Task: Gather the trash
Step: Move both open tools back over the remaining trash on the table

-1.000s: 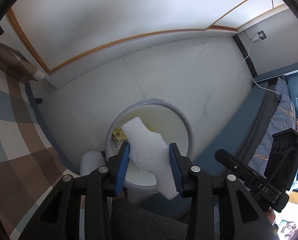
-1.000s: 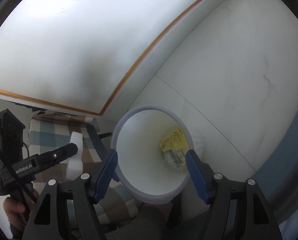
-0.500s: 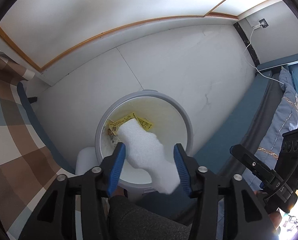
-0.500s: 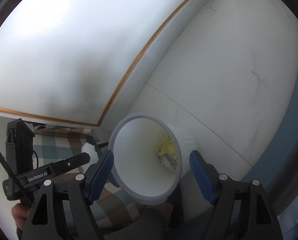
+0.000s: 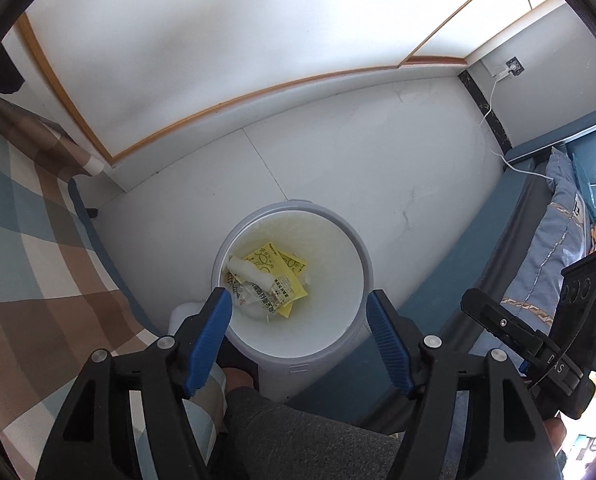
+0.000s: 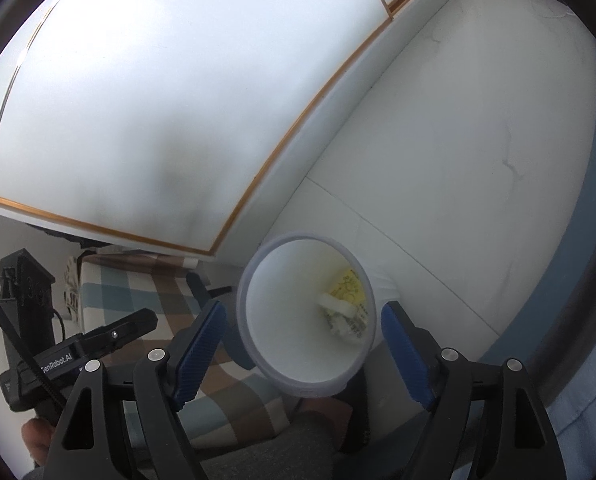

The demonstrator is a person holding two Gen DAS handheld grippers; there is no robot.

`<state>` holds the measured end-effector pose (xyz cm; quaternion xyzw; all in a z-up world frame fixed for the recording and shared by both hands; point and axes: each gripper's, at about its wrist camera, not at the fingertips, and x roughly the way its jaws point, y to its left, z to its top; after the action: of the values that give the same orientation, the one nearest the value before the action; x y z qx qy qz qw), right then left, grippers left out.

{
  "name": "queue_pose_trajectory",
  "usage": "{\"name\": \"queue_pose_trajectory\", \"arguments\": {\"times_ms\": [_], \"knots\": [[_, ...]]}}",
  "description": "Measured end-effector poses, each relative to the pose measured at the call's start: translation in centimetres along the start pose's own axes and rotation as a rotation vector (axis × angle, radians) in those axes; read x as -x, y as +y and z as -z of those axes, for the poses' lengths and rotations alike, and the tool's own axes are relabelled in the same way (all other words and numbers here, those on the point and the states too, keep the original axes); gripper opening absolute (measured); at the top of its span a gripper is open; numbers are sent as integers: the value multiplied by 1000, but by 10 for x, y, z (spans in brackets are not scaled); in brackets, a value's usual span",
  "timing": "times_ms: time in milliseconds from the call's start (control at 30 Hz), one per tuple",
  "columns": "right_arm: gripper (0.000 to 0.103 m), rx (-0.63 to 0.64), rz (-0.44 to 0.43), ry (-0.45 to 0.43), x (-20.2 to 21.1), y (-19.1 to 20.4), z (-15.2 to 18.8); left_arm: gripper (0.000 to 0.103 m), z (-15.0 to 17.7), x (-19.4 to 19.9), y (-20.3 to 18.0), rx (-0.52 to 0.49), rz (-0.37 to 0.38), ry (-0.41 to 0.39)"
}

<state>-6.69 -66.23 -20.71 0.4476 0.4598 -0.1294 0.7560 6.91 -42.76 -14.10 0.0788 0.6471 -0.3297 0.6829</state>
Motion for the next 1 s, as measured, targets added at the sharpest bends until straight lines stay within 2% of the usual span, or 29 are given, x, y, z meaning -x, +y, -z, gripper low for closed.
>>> {"name": "queue_pose_trajectory", "arguments": {"times_ms": [200, 433, 667, 1000], "knots": [[82, 40, -9, -36, 23, 22, 6, 66, 9, 35, 8, 22, -39, -104], [84, 97, -41, -101, 56, 60, 12, 66, 32, 83, 28, 78, -78, -265], [85, 204, -71, -164, 86, 114, 25, 67, 57, 127, 53, 118, -121, -391], [87, 406, -141, -185, 109, 211, 65, 67, 94, 193, 90, 180, -148, -545]]}}
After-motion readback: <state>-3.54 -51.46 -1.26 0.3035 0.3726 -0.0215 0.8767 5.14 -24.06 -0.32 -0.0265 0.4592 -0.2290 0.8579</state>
